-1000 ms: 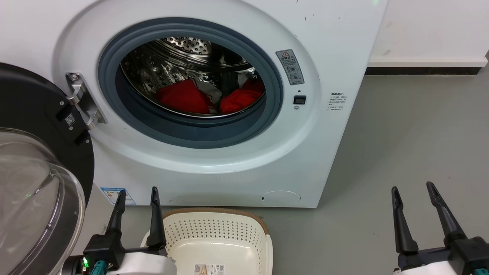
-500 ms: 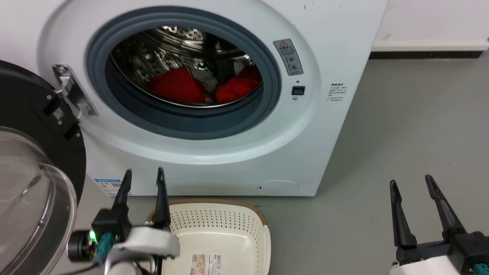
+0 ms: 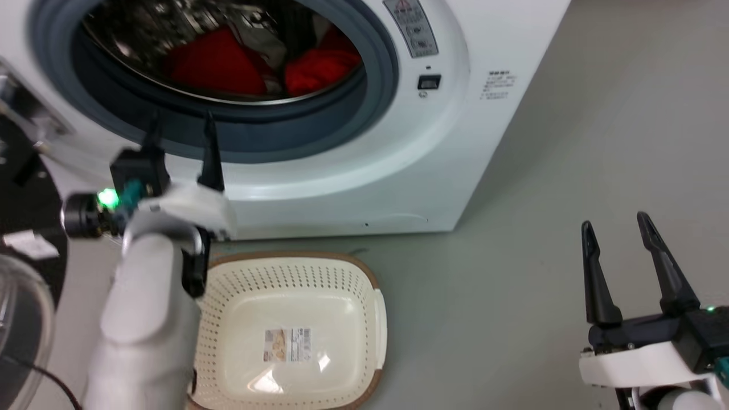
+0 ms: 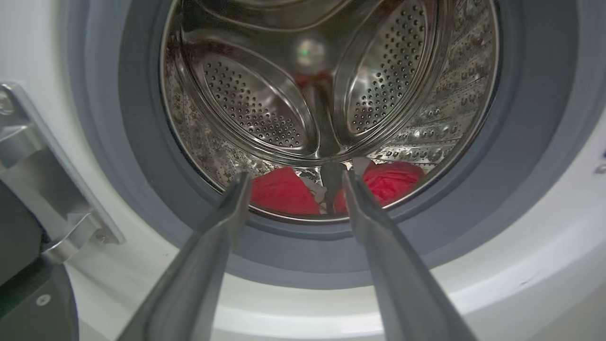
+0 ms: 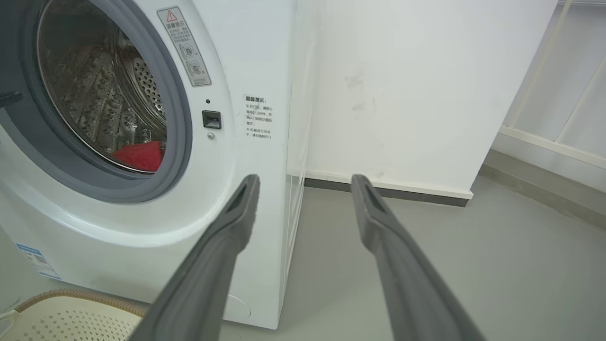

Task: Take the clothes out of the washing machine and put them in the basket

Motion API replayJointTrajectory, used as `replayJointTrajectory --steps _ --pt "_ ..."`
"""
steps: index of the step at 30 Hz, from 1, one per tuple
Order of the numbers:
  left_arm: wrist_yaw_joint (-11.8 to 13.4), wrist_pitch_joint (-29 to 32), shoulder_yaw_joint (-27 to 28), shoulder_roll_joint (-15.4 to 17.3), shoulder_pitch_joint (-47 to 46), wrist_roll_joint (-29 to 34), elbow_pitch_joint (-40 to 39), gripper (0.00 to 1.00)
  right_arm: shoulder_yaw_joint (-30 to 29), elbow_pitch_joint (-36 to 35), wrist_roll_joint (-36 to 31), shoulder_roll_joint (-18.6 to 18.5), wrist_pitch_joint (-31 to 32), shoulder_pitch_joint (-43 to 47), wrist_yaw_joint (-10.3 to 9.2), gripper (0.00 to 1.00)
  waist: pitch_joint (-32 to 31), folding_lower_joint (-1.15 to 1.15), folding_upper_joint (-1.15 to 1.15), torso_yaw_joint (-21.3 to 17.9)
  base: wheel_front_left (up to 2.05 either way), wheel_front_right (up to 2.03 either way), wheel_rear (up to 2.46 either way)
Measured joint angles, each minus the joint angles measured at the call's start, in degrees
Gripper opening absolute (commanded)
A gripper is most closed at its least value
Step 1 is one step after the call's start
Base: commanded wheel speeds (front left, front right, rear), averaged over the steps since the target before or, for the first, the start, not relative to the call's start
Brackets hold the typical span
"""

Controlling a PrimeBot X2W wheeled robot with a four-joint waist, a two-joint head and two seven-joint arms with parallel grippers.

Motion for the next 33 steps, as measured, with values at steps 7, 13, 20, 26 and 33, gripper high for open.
replayJointTrajectory --steps 7,13,20,26,33 --pt "-0.9 1.3 -0.8 3.3 -16.0 0.8 13.8 1.0 0.2 -0.3 0.8 0.0 0.0 -3.9 0.0 1.0 6.5 0.0 0.0 -2.3 0.0 0.0 0.0" --pt "-1.5 5.3 -1.1 6.0 -27.6 0.8 22.8 1.0 0.7 -0.6 1.9 0.0 0.0 -6.7 0.0 1.0 12.1 0.0 0.0 -4.3 0.0 0.0 0.0" --pt "-2.5 11.0 -2.3 9.8 -39.6 1.6 29.5 1.0 1.4 -1.0 2.7 0.0 0.0 -9.2 0.0 1.0 18.2 0.0 0.0 -6.5 0.0 0.0 0.0" --pt "-3.4 17.3 -3.9 12.3 -48.5 2.6 33.1 1.0 1.6 -1.4 3.5 0.0 0.0 -10.9 0.0 1.0 22.7 0.0 0.0 -8.4 0.0 0.0 0.0" --pt "-4.7 27.6 -6.3 13.7 -57.0 3.5 36.7 1.0 2.6 -1.6 4.4 0.0 0.0 -12.4 0.0 1.0 26.7 0.0 0.0 -10.3 0.0 0.0 0.0"
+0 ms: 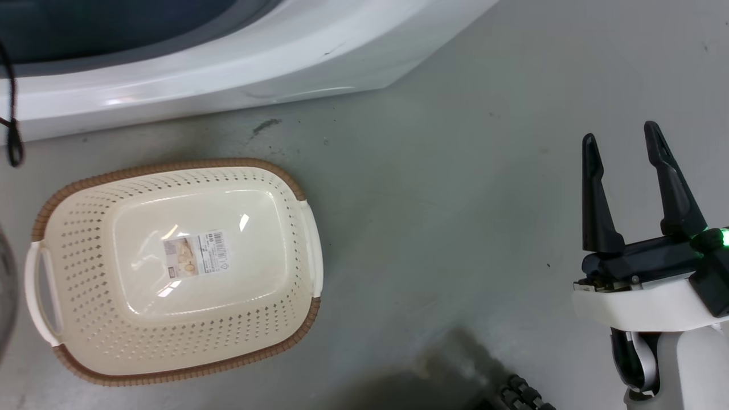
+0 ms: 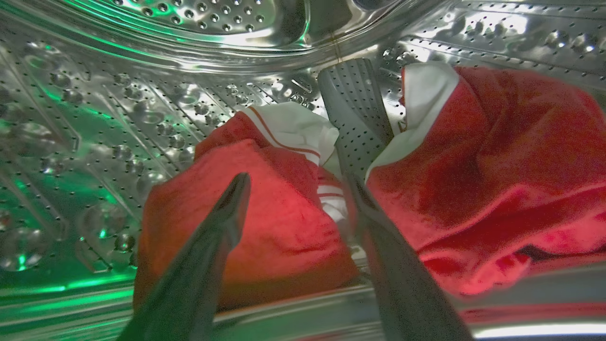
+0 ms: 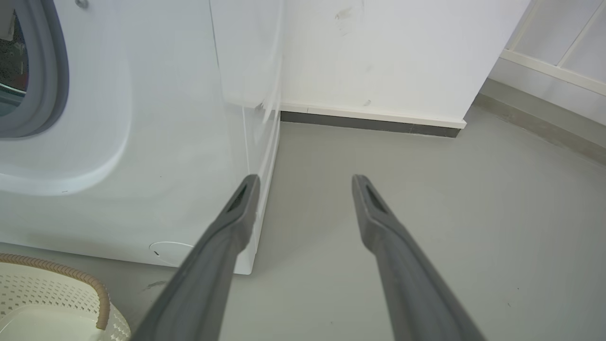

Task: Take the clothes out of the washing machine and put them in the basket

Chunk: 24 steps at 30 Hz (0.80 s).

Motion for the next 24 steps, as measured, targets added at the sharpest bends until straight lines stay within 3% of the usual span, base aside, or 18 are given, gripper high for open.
replayJointTrajectory --steps 11,24 --pt "-1.2 17.6 -3.5 2.0 -8.3 1.0 2.9 1.0 1.8 -0.3 2.0 0.0 0.0 -1.1 0.0 1.0 4.5 0.0 0.0 -2.4 0.0 0.0 0.0" --pt "0.3 20.5 -5.8 4.0 -7.2 1.7 1.0 1.0 2.0 -0.6 3.5 0.0 0.0 -1.5 0.0 1.0 7.5 0.0 0.0 -4.1 0.0 0.0 0.0"
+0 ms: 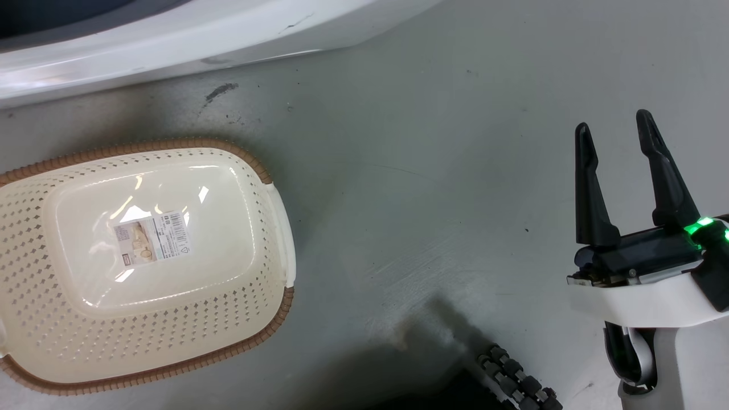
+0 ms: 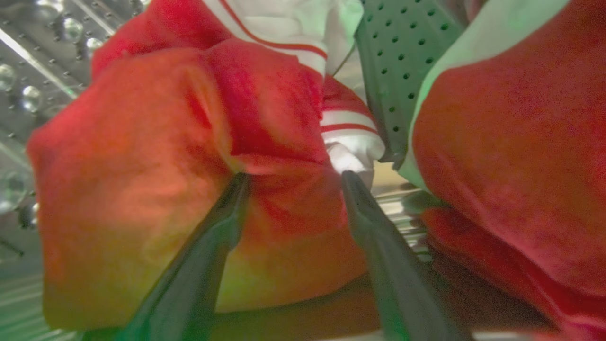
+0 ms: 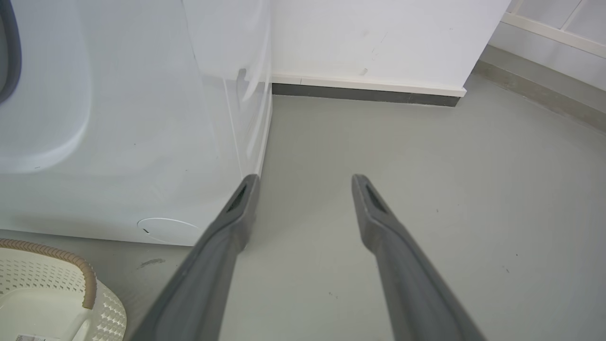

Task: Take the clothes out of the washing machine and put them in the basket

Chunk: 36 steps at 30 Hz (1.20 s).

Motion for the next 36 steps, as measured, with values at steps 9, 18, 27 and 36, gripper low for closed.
replayJointTrajectory --steps 9,18,27,36 --pt "-0.1 1.5 -1.2 2.0 0.3 0.0 -3.0 0.0 -0.1 0.2 0.5 0.0 0.0 -0.4 0.0 1.0 0.4 0.0 0.0 -0.5 0.0 0.0 0.0" --pt "-0.1 -2.0 -1.6 2.1 2.2 -1.0 -7.0 0.0 0.1 0.5 0.4 0.0 0.0 -0.6 0.0 1.0 -0.6 0.0 0.0 -0.3 0.0 0.0 0.0" --pt "-1.1 -9.2 -2.1 1.4 6.0 -3.6 -8.1 0.0 0.0 1.3 -0.8 0.0 0.0 -0.4 0.0 1.0 -4.8 0.0 0.0 1.2 0.0 0.0 0.0" --pt "-1.9 -17.8 -2.8 -1.9 11.3 -8.3 -7.7 0.0 -0.2 2.0 -2.8 0.0 0.0 1.0 0.0 1.0 -10.5 -0.01 0.0 3.9 0.0 0.0 0.0"
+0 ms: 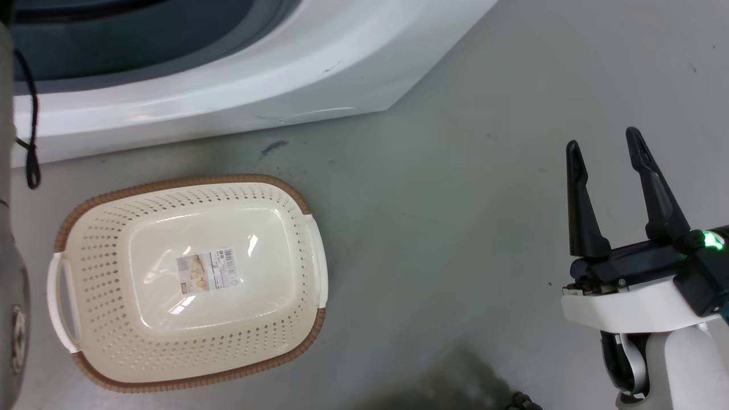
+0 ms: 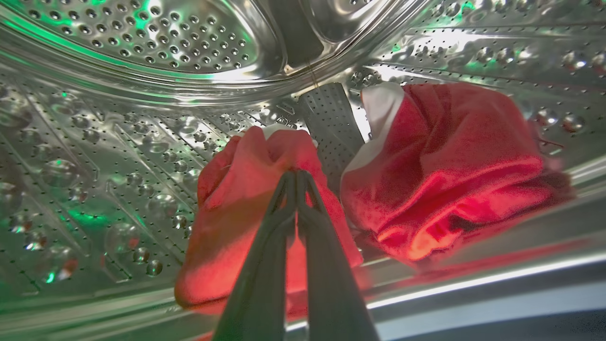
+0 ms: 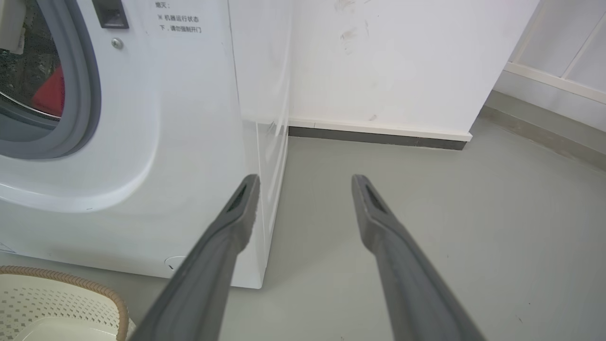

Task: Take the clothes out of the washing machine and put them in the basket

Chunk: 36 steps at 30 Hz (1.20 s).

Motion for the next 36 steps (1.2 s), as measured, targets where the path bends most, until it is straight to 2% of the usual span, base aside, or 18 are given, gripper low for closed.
replayJointTrajectory --steps 8,21,27,36 --pt "-0.1 -8.0 -2.0 -2.9 6.4 -4.6 0.5 0.0 -0.2 0.8 -1.9 0.0 0.0 1.8 0.0 1.0 -4.6 0.0 0.0 2.1 0.0 0.0 0.0" --pt "-0.1 -20.1 -6.0 -5.4 19.6 -13.3 -0.8 0.0 -0.1 1.9 -3.8 0.0 0.0 6.4 0.0 1.0 -12.8 0.0 0.0 4.6 0.0 0.0 0.0" --pt "-0.1 -24.8 -7.9 -6.3 23.6 -15.2 -3.2 0.0 0.0 2.4 -4.5 0.0 0.0 8.0 0.0 1.0 -16.4 -0.01 0.0 6.2 0.0 0.0 0.0" --pt "0.5 -28.5 -8.4 -6.3 30.0 -16.1 -9.5 0.0 -0.6 3.2 -4.9 0.0 0.0 10.9 0.0 1.0 -21.5 -0.01 0.0 8.3 0.0 0.0 0.0"
